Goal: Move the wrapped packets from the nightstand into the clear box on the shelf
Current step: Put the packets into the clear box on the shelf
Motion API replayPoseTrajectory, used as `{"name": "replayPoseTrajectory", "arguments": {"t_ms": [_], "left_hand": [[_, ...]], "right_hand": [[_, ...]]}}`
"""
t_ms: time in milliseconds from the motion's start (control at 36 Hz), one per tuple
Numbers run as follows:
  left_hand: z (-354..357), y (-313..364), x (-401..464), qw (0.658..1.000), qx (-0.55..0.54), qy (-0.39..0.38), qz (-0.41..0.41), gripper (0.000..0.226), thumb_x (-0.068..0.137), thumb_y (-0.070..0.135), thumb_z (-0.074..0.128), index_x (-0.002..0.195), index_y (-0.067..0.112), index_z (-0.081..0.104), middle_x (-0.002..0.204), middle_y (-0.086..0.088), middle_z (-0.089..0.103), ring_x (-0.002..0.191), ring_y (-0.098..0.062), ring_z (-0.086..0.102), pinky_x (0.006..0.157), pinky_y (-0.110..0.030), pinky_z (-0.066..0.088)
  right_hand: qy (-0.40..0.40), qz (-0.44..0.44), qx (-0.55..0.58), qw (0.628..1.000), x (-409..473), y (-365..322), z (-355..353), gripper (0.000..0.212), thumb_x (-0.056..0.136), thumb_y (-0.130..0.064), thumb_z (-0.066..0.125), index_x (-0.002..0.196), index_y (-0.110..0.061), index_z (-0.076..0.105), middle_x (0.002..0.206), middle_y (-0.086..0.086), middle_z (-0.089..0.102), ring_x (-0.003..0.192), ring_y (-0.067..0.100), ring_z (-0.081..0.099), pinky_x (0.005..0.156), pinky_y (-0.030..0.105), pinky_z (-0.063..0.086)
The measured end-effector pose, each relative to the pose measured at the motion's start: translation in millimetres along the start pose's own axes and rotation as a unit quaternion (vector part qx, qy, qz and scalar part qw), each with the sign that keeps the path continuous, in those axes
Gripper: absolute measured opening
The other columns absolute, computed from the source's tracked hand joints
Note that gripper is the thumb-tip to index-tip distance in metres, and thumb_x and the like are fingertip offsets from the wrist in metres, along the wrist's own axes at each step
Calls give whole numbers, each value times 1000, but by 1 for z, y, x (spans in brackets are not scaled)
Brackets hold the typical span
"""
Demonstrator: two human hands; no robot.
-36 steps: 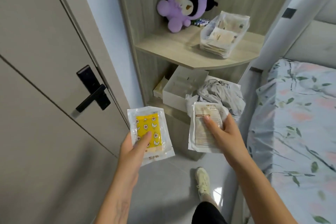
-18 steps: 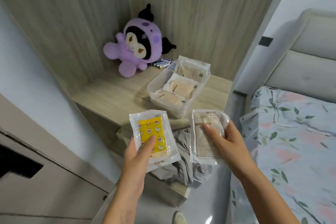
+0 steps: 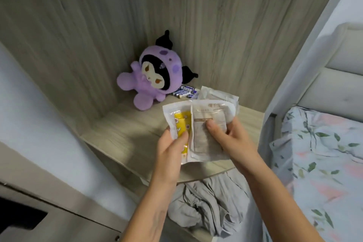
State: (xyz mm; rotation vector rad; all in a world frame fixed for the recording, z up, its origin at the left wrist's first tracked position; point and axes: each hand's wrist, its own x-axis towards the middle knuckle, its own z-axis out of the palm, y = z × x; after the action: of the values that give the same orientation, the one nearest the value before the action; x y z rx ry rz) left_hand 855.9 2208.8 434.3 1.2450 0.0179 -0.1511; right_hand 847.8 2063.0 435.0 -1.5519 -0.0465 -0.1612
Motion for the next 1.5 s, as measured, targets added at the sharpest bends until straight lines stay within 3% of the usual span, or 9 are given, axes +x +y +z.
{"name": "replayPoseTrajectory", "arguments": {"t_ms": [111,278,472,528,639,778,1194,1361,1500], "left_hand": [[10,10,21,999,-22,-28,27,34,98,29,43,129,19,54,122,-2,66,114,-16,61,96,-32,51],[13,-2,44,987,85,-90,102,20,97,33,40,114,41,47,114,20,61,108,10,57,87,-8,43],[6,-26,50,984,127,-49,119,20,87,37,49,99,24,57,109,-4,64,105,-11,60,92,-30,44],[8,-23,51,994,33,-56,87,16,82,27,51,92,15,57,92,0,69,92,-10,63,86,-30,46],[14,-19,51,996,-38,-29,80,21,79,23,51,98,14,50,91,-1,68,86,-11,64,76,-25,51],[16,-17,50,998,-18,6,65,18,90,31,54,101,18,47,109,-10,63,99,-18,62,83,-30,51],[11,-1,71,993,101,-26,55,31,99,24,47,130,21,48,128,-1,59,112,-12,59,94,-28,49],[9,-8,86,826,480,-33,295,38,95,11,51,132,16,54,134,1,49,126,-11,41,105,-15,33],[6,-18,99,750,593,-210,204,54,86,25,68,137,31,50,150,10,34,142,-7,15,117,-28,18]], "right_hand": [[9,-62,-112,992,26,-8,8,33,88,-41,59,116,-23,58,115,16,60,109,28,60,95,48,49],[-39,-94,-157,982,41,0,10,46,93,-2,53,131,-9,28,113,-16,38,102,-19,50,85,4,41],[-82,-44,-178,980,42,15,0,95,88,-9,63,148,-11,-10,147,-25,-5,116,-8,49,92,-2,34],[-73,-46,-157,984,44,14,2,102,85,-18,67,143,-32,-15,158,-1,4,121,-5,49,95,6,39],[-104,-71,-168,978,51,25,4,70,88,-16,65,143,-8,21,125,-29,49,118,-9,50,102,21,42],[-180,-108,-314,926,57,35,-4,76,80,-63,57,141,-19,40,136,0,40,131,9,36,112,23,28],[-322,84,-290,897,116,-17,-50,40,84,-17,71,120,-16,54,118,2,67,110,16,64,99,37,50],[-402,275,-443,753,156,-28,-56,13,90,-19,64,82,-10,59,66,-18,67,74,-2,59,73,16,46],[-391,333,-455,727,173,-12,-52,6,88,-14,66,87,-11,61,93,-4,70,111,21,58,107,41,41]]}}
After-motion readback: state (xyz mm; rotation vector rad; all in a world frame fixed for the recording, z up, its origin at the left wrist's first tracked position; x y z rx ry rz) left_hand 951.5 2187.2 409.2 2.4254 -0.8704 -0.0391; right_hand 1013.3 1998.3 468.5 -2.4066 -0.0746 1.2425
